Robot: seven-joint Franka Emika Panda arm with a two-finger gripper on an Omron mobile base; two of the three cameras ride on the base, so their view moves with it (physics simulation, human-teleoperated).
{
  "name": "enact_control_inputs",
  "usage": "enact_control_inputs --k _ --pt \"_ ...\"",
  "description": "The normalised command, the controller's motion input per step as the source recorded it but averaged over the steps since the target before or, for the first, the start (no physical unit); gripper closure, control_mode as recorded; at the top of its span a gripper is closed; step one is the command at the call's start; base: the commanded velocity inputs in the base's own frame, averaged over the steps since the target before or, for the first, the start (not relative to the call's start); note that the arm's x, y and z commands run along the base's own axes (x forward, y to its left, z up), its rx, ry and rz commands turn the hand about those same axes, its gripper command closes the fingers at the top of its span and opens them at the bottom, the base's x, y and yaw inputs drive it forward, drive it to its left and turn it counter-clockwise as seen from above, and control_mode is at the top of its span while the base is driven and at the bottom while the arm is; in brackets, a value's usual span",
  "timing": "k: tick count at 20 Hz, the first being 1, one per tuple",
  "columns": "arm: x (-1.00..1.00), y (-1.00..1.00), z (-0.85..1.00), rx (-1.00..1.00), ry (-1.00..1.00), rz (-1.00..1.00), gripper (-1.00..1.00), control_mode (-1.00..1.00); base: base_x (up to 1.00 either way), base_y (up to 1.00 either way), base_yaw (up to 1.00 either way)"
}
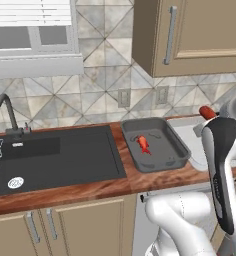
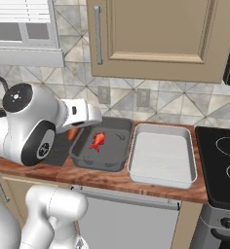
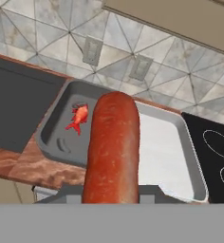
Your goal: Place one carrot and one fish in each tupperware on the nearby counter, to pack two identical lunches.
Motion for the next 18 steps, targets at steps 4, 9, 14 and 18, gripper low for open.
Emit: enact_control_inputs --k 4,9,14,18 --pt "0.00 0.00 -0.75 -0.02 0.04 0.00 1.00 -1.00 0.00 0.00 0.00" --pt "0.31 0.00 -0.68 0.01 0.09 0.02 1.00 -1.00 0.00 0.00 0.00" --pt "0.71 0.23 -0.47 0.08 0.12 0.05 1.00 -1.00 0.00 0.00 0.00" --pt "0.87 0.24 -0.21 0.16 0.20 0.00 1.00 -1.00 0.00 0.00 0.00"
